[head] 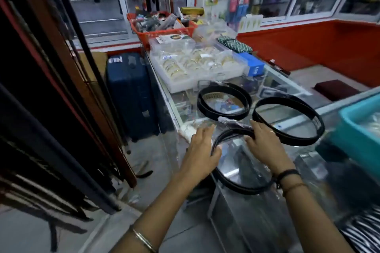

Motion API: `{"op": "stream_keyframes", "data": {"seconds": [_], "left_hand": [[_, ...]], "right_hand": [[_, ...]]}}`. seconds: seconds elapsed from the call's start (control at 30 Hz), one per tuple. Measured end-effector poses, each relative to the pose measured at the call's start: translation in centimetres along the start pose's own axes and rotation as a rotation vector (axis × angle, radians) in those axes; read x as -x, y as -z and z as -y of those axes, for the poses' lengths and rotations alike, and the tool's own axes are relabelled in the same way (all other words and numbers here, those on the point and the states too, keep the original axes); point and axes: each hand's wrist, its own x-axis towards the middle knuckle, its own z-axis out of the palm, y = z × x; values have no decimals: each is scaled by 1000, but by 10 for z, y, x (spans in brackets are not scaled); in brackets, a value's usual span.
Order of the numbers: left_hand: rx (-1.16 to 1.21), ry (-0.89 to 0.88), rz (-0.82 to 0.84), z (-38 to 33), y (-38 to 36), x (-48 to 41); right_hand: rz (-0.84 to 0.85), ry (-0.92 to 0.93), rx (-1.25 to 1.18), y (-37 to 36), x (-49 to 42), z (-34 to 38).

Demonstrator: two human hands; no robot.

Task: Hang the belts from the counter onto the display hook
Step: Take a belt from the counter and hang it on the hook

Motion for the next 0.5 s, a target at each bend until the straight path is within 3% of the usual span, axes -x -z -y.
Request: {"op": "stream_keyframes", "data": {"seconds": [0.23,0.4,0.5], "left_hand": [[-162,184,99,4,-19,-18],[-197,174,69,2,-14,-20],[-177,163,10,9,0,-12]], "right_hand": [[77,-30,188,-2,-18,-8],[25,-76,61,-4,-25,-8],[-7,8,-25,1,-19,-1]]}}
